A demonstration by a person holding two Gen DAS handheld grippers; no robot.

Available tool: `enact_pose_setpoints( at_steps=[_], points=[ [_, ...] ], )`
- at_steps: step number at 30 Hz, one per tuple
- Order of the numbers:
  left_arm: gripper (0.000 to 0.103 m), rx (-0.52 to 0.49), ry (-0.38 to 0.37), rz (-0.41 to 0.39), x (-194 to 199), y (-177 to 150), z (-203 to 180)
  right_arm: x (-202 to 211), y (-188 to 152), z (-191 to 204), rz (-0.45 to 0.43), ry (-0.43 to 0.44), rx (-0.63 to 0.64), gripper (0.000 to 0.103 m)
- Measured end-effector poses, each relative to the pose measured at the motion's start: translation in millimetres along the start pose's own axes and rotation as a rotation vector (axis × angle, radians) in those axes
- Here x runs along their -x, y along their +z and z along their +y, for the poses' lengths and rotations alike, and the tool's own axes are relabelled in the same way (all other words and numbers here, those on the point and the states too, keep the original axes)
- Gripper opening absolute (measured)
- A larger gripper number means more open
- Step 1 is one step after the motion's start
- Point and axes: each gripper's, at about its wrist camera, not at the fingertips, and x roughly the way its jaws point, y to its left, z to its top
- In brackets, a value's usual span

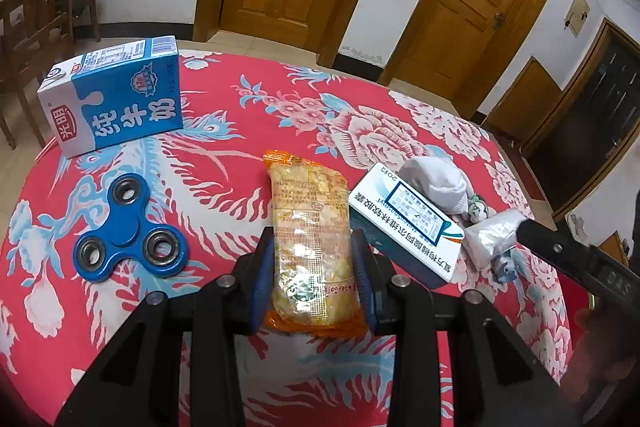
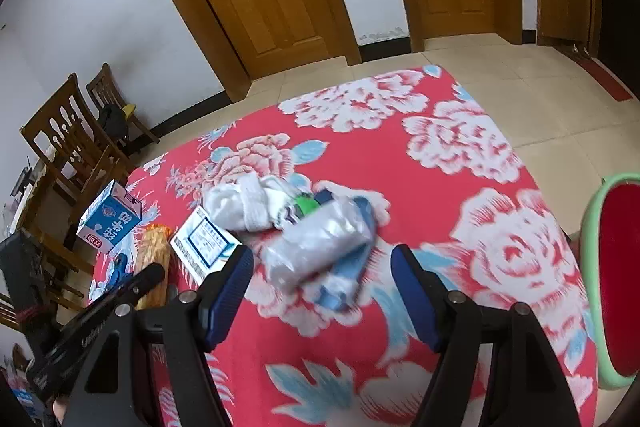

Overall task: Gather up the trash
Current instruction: 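Grasp the clear plastic bag with the right gripper while the left holds the snack bag, then carry the snack bag and plastic bag over the red bucket with both grippers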

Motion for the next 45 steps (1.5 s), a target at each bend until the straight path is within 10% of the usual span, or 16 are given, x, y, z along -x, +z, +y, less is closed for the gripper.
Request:
enact_pose_setpoints(
  at_steps=[19, 45],
  points=[
    [0.037, 0.009, -0.014, -0.001, 2, 0, 1, -24, 11, 4, 0.003, 0.002, -0.023, 0.032],
    [0.037, -0.036, -0.062, -0.060, 33, 0, -23, 72, -24, -23, -0.103, 0.089, -0.067, 0.030]
  ],
)
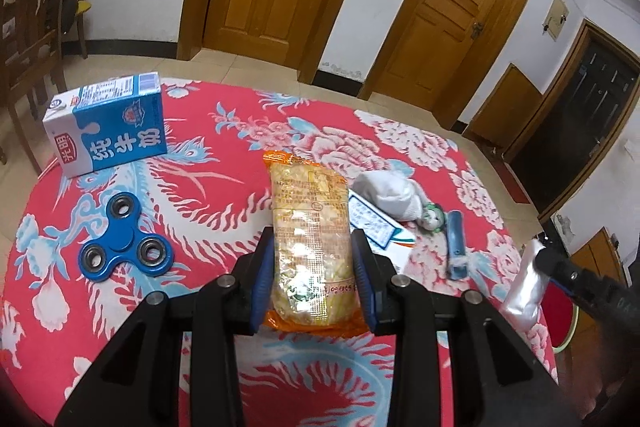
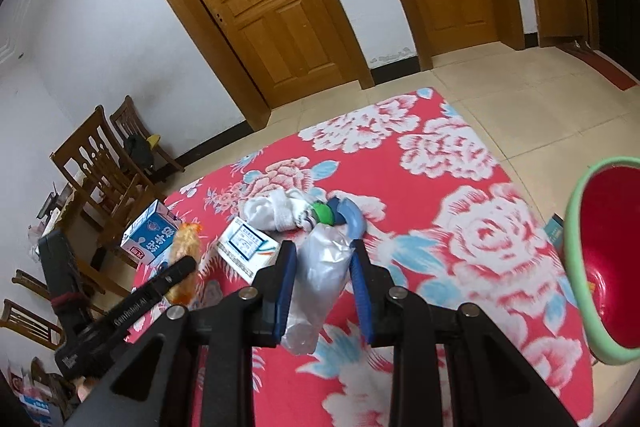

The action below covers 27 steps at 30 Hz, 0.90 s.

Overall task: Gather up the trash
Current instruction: 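Carry the snack bag and plastic bag over the red bucket with both grippers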

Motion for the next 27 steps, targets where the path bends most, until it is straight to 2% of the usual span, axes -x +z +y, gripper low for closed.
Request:
enact_pose_setpoints(
  at_steps=[17, 27],
  points=[
    [0.037, -0.014, -0.096, -0.007, 40, -10, -38, 57, -18, -42, -0.069, -0.027, -0.070, 0.030],
    [0.037, -0.037, -0.119, 0.000, 49, -17, -62, 84, -23, -61, -0.118, -0.034, -0.100, 0.030]
  ],
)
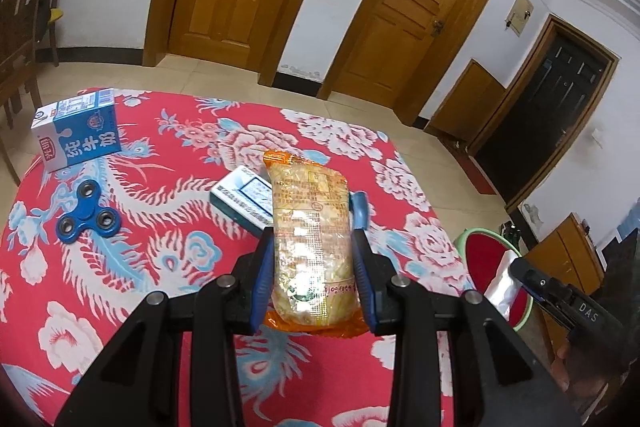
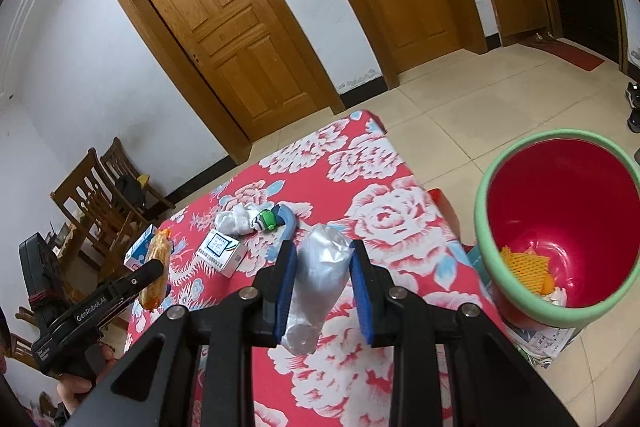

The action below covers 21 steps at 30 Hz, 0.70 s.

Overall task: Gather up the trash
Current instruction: 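Carry the snack bag and plastic bag over the red bucket with both grippers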

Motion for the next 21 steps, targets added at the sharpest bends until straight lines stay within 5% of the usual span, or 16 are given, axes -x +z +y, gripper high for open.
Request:
enact_pose_setpoints(
  at_steps=[21],
  points=[
    [0.037, -0.062, -0.073, 0.061, -12, -9, -57, 42, 7, -58, -0.085, -0.048, -0.085, 0.030]
  ],
)
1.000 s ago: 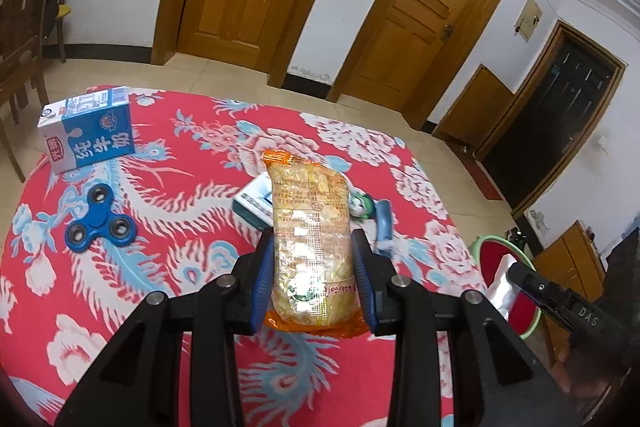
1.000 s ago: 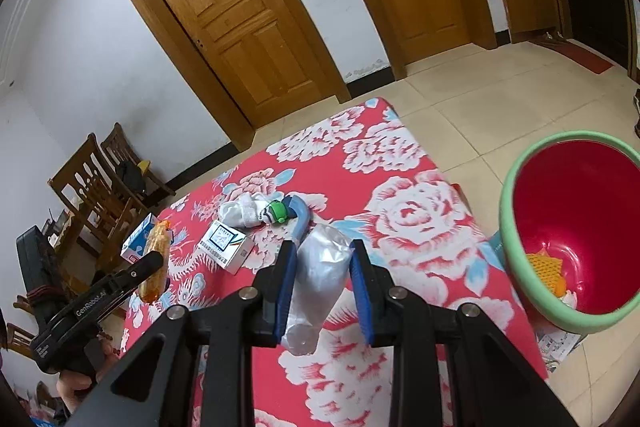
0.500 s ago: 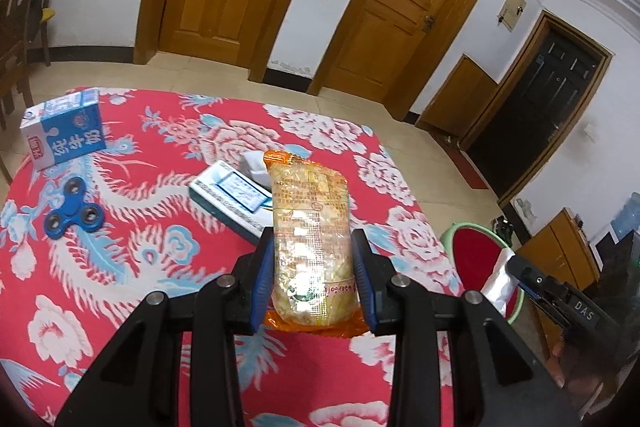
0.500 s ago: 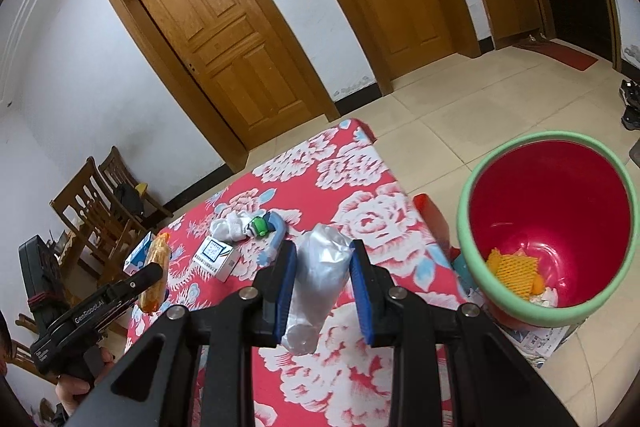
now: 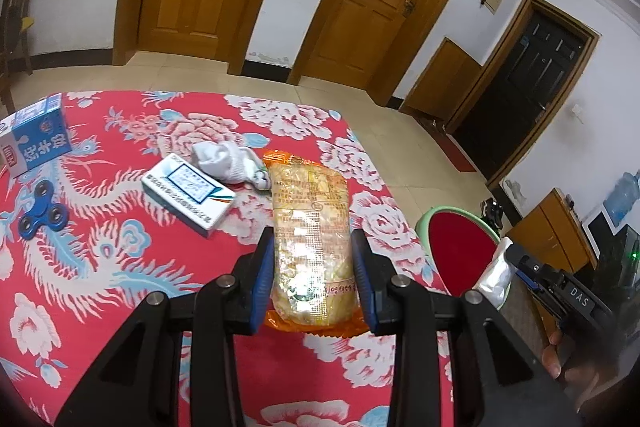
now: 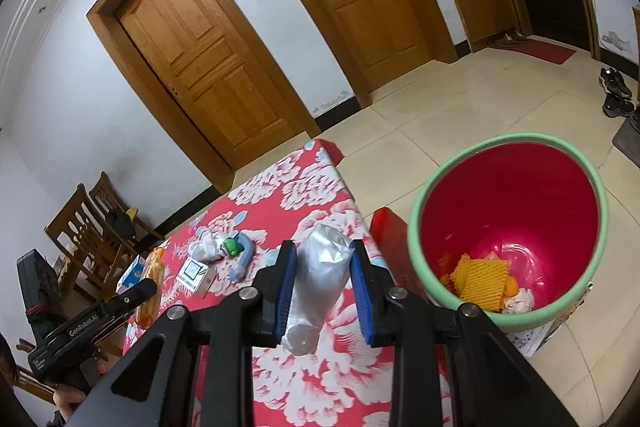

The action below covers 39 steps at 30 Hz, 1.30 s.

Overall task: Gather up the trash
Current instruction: 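Carry the snack bag and plastic bag over the red bucket with both grippers, then open both grippers to drop the bags into the bucket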

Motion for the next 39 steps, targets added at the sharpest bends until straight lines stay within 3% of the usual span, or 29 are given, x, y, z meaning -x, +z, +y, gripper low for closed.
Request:
enact_pose_setpoints(
  at_steps=[21, 39],
  points=[
    [0.037, -0.110, -0.098, 0.090, -43, -4, -69, 23, 16, -68, -0.081, -0.098, -0.109, 0.030],
    [0.037, -0.265, -0.200, 0.222, -118, -28, -158, 14, 15, -145, -0.053, -0.215, -0.215, 0.030]
  ],
)
